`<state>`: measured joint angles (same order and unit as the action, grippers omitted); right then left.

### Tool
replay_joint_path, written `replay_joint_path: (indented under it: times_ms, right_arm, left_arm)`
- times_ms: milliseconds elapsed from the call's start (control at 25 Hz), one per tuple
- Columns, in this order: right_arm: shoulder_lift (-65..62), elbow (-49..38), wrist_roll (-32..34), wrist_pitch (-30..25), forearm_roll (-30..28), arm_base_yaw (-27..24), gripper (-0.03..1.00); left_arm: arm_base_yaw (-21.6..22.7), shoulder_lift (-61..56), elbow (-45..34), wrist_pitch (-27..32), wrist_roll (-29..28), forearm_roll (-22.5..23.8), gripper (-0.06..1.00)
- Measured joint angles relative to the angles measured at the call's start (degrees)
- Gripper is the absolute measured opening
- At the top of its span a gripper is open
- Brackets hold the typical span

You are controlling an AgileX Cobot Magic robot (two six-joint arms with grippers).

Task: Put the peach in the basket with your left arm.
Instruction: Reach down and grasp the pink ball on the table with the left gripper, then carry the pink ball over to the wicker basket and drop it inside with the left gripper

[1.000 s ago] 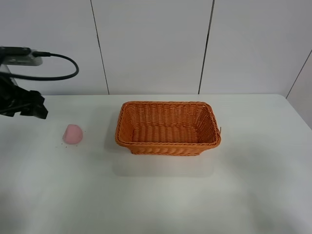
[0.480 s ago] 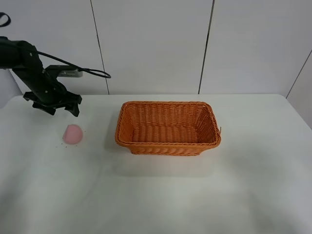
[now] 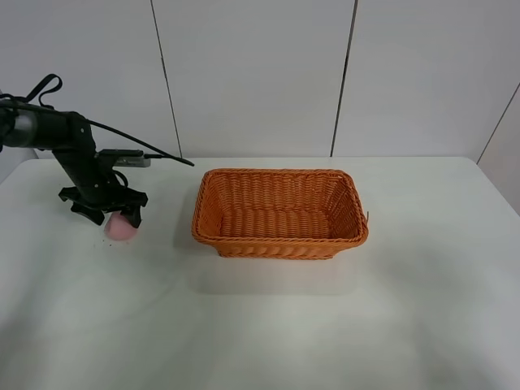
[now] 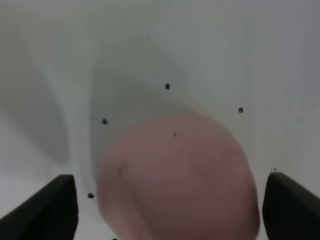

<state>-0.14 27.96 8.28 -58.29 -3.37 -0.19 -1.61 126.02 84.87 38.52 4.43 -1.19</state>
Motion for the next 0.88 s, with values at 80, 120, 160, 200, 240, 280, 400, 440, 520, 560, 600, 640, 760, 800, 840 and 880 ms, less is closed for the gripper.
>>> replay_joint_path:
  times_ms: [80, 120, 160, 200, 240, 280, 400, 440, 520, 560, 600, 640, 760, 800, 840, 880]
  right_arm:
    - [0.00, 0.00, 0.00, 0.00, 0.00, 0.00, 0.69]
    - [0.00, 0.00, 0.00, 0.00, 0.00, 0.00, 0.69]
    - [0.00, 0.00, 0.00, 0.00, 0.00, 0.00, 0.69]
    - [0.00, 0.00, 0.00, 0.00, 0.00, 0.00, 0.69]
    - [0.00, 0.00, 0.00, 0.00, 0.00, 0.00, 0.69]
    - [0.00, 0.00, 0.00, 0.00, 0.00, 0.00, 0.69]
    - [0.00, 0.00, 0.00, 0.00, 0.00, 0.00, 0.69]
    - [0.00, 0.00, 0.00, 0.00, 0.00, 0.00, 0.69]
    - [0.00, 0.00, 0.00, 0.00, 0.00, 0.00, 0.69]
    - [0.00, 0.00, 0.00, 0.00, 0.00, 0.00, 0.69]
    - [0.00, 0.00, 0.00, 0.00, 0.00, 0.00, 0.69]
    - [0.00, 0.00, 0.00, 0.00, 0.00, 0.00, 0.69]
    - [0.00, 0.00, 0.00, 0.00, 0.00, 0.00, 0.69]
    - [0.00, 0.00, 0.00, 0.00, 0.00, 0.00, 0.69]
    - [0.00, 0.00, 0.00, 0.00, 0.00, 0.00, 0.69]
    - [0.00, 0.00, 0.00, 0.00, 0.00, 0.00, 0.69]
  left_arm:
    - [0.00, 0.00, 0.00, 0.14, 0.00, -0.05, 0.85]
    - [0.00, 0.00, 0.00, 0.14, 0.00, -0.12, 0.84]
    - [0.00, 0.00, 0.00, 0.27, 0.00, -0.12, 0.82]
    - [0.00, 0.00, 0.00, 0.59, -0.11, -0.16, 0.77]
    - [0.00, 0.00, 0.00, 0.80, -0.29, -0.17, 0.69]
    - [0.00, 0.00, 0.00, 1.02, -0.43, -0.23, 0.58]
    - [0.00, -0.20, 0.00, 1.64, -0.97, -0.34, 0.25]
    - [0.00, -0.81, 0.00, 1.85, -1.05, -0.34, 0.19]
    - [0.00, -2.41, 0.08, 2.61, -1.15, -0.34, 0.13]
    - [0.00, -3.11, 0.42, 3.55, -1.28, -0.34, 0.13]
    - [0.00, -4.05, 0.92, 4.98, -1.34, -0.34, 0.13]
    - [0.00, -5.12, 1.75, 6.57, -1.55, -0.34, 0.13]
    - [0.00, -8.99, 5.30, 11.94, -2.31, -0.34, 0.13]
    - [0.00, -10.38, 6.78, 13.56, -2.73, -0.34, 0.13]
    - [0.00, -11.47, 8.22, 14.82, -2.89, -0.34, 0.13]
    - [0.00, -12.58, 9.37, 16.22, -3.03, -0.34, 0.13]
